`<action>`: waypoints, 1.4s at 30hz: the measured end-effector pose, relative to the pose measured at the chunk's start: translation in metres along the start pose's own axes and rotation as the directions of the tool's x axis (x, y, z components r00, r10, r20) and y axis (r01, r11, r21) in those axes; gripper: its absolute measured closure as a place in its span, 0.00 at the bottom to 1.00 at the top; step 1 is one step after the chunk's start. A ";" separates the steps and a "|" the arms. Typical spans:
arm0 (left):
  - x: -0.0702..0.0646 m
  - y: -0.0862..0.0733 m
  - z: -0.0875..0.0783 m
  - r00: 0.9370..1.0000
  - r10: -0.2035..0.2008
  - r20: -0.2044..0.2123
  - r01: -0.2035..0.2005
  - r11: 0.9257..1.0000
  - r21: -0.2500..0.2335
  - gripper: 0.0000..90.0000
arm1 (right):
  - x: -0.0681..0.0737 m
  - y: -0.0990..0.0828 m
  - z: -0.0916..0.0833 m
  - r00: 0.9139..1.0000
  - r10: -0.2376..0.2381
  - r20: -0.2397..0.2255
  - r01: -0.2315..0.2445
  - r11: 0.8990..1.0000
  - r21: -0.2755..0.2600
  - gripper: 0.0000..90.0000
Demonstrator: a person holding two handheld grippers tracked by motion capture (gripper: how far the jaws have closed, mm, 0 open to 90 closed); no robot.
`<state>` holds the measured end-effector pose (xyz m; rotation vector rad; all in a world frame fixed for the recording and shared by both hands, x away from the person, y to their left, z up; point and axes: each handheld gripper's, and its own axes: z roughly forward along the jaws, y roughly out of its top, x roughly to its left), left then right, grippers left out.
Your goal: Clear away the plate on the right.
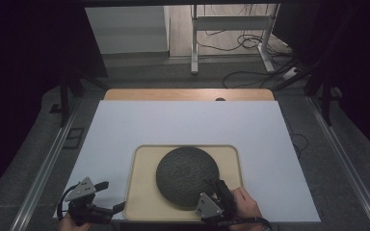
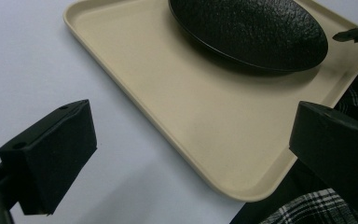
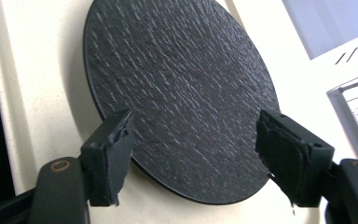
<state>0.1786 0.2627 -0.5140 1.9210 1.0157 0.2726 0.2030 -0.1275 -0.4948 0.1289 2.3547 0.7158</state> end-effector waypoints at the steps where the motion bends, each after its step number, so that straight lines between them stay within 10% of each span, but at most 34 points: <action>1: 0.000 0.000 0.000 1.000 -0.001 0.001 0.001 1.000 0.000 0.00 | -0.003 -0.002 0.000 1.000 0.025 -0.012 -0.025 1.000 -0.003 0.28; 42: 0.001 0.000 0.000 1.000 -0.003 0.008 0.003 1.000 0.000 0.00 | -0.041 -0.025 0.002 0.933 0.329 -0.147 -0.337 0.941 -0.035 0.08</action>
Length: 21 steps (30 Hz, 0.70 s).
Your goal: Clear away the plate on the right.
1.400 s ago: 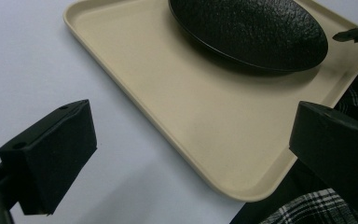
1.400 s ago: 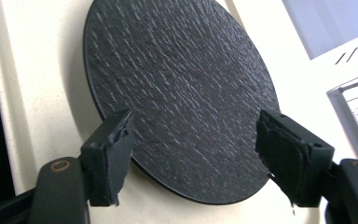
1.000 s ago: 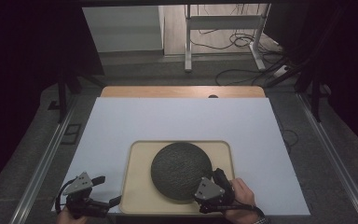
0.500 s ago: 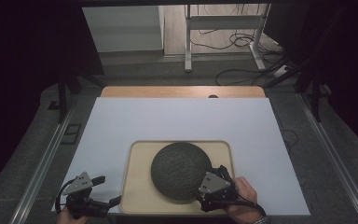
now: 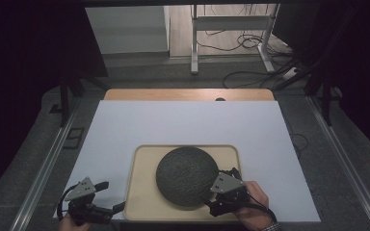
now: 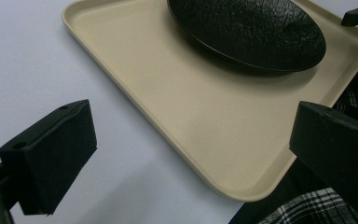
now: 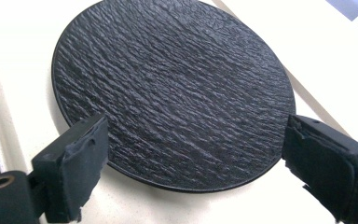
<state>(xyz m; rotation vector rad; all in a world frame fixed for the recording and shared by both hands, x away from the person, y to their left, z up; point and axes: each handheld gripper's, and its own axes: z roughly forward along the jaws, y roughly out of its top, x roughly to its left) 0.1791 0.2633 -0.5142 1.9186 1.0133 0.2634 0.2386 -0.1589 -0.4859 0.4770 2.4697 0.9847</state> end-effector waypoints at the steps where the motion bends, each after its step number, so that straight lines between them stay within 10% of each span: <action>1: 0.000 0.000 0.000 1.000 0.000 0.000 0.000 1.000 0.000 0.00 | -0.001 0.000 0.000 1.000 0.010 -0.004 -0.010 1.000 -0.004 0.07; 21: 0.000 0.000 0.000 1.000 -0.002 0.001 0.002 1.000 -0.002 0.00 | -0.011 -0.005 -0.007 0.995 0.096 0.005 -0.096 0.995 -0.039 0.01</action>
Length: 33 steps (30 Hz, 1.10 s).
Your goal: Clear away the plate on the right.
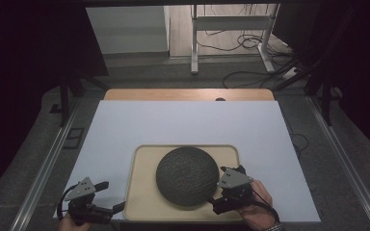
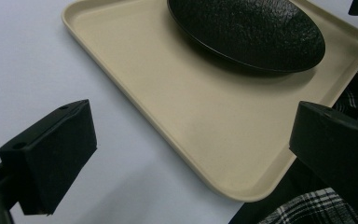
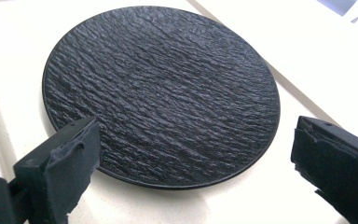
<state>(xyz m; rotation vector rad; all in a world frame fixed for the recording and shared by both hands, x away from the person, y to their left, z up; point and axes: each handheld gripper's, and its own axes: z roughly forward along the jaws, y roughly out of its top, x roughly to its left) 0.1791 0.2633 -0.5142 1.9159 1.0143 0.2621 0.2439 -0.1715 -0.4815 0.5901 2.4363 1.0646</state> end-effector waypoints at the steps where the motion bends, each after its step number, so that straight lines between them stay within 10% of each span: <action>1: 0.000 0.000 0.000 1.000 0.000 0.000 0.000 1.000 0.000 0.00 | -0.001 0.000 -0.001 1.000 0.009 -0.003 -0.009 1.000 -0.004 0.01; 33: 0.000 0.000 -0.001 1.000 0.002 -0.002 -0.002 1.000 -0.003 0.00 | -0.011 -0.012 -0.018 0.997 0.070 0.042 -0.069 0.997 -0.034 0.00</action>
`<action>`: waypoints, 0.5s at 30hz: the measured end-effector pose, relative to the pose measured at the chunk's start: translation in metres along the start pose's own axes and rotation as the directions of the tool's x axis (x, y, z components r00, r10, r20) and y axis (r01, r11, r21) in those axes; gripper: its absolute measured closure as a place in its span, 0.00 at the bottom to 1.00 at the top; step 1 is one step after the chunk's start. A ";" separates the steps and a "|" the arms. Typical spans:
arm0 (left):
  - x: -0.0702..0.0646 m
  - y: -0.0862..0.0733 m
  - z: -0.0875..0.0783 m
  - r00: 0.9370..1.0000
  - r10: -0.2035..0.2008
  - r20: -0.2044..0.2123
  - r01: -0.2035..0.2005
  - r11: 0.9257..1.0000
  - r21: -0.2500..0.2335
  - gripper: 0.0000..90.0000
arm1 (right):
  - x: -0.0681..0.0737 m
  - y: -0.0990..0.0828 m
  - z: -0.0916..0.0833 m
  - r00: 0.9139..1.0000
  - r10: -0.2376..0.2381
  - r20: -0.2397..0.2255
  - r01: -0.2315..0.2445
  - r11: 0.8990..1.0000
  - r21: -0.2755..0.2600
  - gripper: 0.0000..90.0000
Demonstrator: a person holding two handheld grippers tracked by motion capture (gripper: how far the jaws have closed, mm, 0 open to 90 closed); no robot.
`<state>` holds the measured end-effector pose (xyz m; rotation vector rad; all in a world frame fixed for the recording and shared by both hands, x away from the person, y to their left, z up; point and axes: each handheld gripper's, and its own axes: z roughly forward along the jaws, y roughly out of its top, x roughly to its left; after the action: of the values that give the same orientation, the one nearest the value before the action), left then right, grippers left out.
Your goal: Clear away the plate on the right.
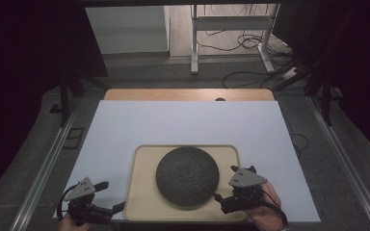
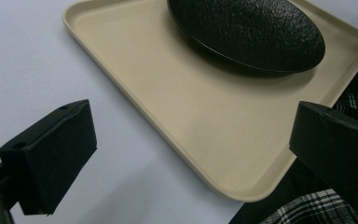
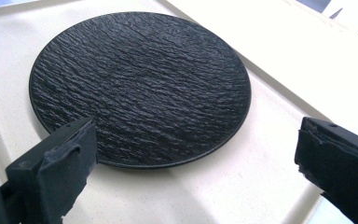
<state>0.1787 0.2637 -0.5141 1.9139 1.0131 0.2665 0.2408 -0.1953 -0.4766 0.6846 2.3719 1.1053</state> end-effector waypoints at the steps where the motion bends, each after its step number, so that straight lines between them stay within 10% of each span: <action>1: 0.000 0.000 0.000 1.000 0.000 0.000 0.000 1.000 0.000 0.00 | 0.000 0.000 0.000 1.000 0.000 0.000 0.000 1.000 0.000 0.00; 15: 0.000 0.000 0.000 1.000 -0.003 0.001 0.003 1.000 -0.003 0.00 | -0.002 -0.003 -0.010 0.999 0.013 0.029 -0.013 1.000 -0.012 0.00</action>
<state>0.1786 0.2641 -0.5141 1.9094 1.0148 0.2656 0.2356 -0.2045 -0.4728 0.7086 2.3376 1.1063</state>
